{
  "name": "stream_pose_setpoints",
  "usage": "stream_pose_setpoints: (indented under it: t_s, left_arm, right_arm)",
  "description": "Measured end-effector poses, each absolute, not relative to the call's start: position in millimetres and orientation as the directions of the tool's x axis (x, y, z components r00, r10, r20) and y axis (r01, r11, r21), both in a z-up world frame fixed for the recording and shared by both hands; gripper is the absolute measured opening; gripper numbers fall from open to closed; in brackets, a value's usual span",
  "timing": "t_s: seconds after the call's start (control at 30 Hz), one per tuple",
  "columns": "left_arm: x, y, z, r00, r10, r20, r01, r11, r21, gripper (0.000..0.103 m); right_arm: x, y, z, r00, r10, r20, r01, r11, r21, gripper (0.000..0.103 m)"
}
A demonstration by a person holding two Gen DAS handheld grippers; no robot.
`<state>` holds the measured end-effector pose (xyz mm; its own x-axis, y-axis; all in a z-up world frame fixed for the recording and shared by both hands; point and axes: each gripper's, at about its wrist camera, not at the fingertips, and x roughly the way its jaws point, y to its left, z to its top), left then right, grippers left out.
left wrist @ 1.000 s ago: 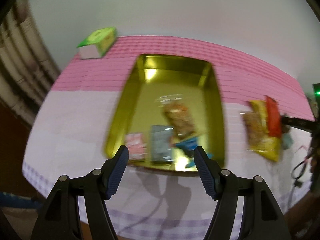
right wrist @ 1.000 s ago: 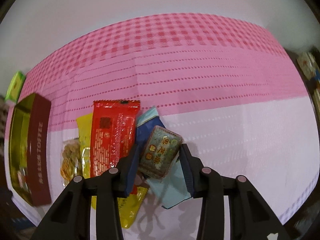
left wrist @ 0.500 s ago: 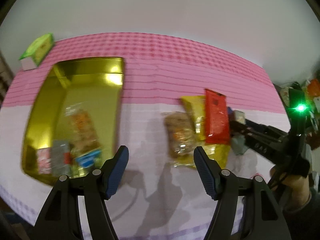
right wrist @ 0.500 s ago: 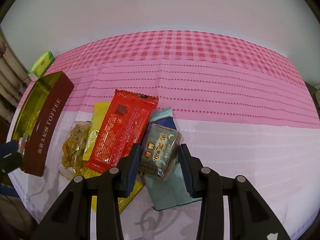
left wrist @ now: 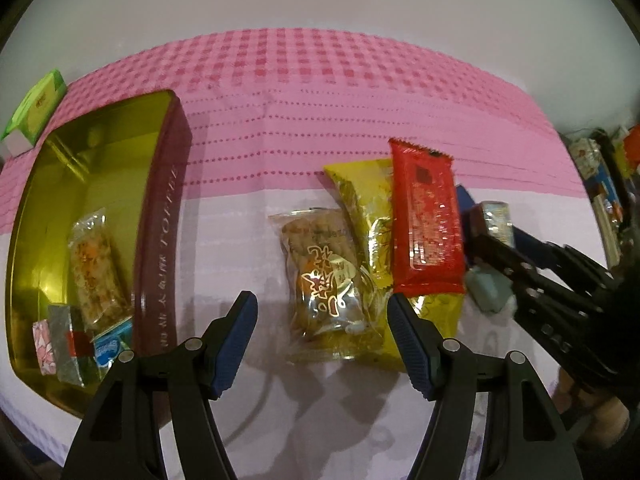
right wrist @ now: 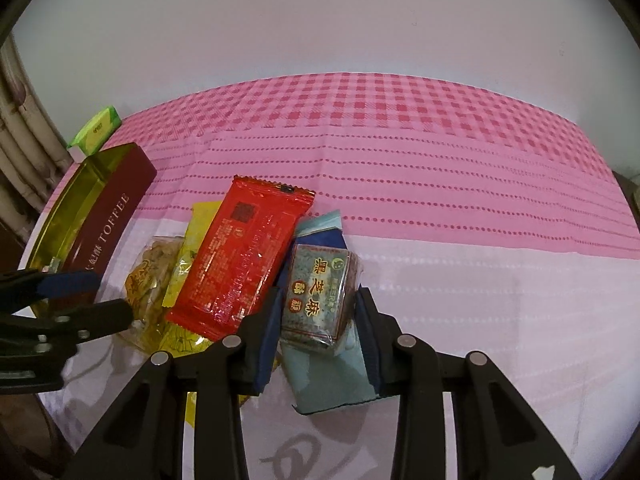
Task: Organize snacks
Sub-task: 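Grasp the second clear twist bag with left gripper while right gripper holds the box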
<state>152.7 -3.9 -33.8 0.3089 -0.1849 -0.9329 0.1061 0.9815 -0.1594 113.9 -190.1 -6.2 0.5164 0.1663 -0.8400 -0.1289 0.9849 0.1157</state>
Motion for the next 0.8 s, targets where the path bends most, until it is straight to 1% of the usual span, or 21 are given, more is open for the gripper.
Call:
stream_pose_setpoints:
  t_s: [0.13,0.23,0.4,0.57,0.6,0.67,0.7,0.8]
  left_arm:
    - [161.5,-2.1,-46.9,0.27,-0.199,-0.942,0.058,0.98,-0.191,0.065]
    - [165.7,-4.1,-50.6,0.27,-0.182,-0.945,0.056,0.983,-0.173,0.056]
    - [177.6,-7.0,-57.2,0.254,-0.172,-0.952,0.04,0.985,-0.167,0.055]
    - [187.8,-14.0,-59.1,0.253,-0.14,-0.957,0.05,0.99,-0.132,0.055]
    - [189.6,-14.9,-59.8,0.253,-0.138,-0.958,0.05,0.99,-0.129,0.054]
    - [190.5,-15.8,-59.8,0.254,-0.137,-0.958,0.055,0.99,-0.127,0.045]
    - [190.6,-14.7,-59.1,0.254,-0.134,-0.958,0.057,0.991,-0.124,0.043]
    - [192.1,-13.3,-59.0,0.254,-0.137,-0.958,0.053,0.99,-0.127,0.042]
  right_arm:
    - [113.3,-191.8,-7.2,0.515,0.182,-0.838,-0.134,0.982,0.131,0.033]
    - [113.9,-193.1,-7.5,0.512,0.191,-0.837,-0.136,0.981,0.141,0.033]
    - [114.4,-195.4,-7.7,0.509,0.203,-0.836,-0.136,0.979,0.154,0.033]
    - [113.9,-198.0,-8.2,0.506,0.213,-0.836,-0.135,0.977,0.166,0.033]
    - [113.8,-198.6,-8.2,0.506,0.214,-0.836,-0.135,0.976,0.168,0.033]
    - [114.3,-197.9,-8.4,0.505,0.213,-0.837,-0.135,0.977,0.167,0.033]
    - [114.4,-197.4,-8.0,0.504,0.211,-0.838,-0.136,0.977,0.164,0.033]
    - [114.8,-195.5,-7.6,0.505,0.202,-0.839,-0.135,0.979,0.154,0.033]
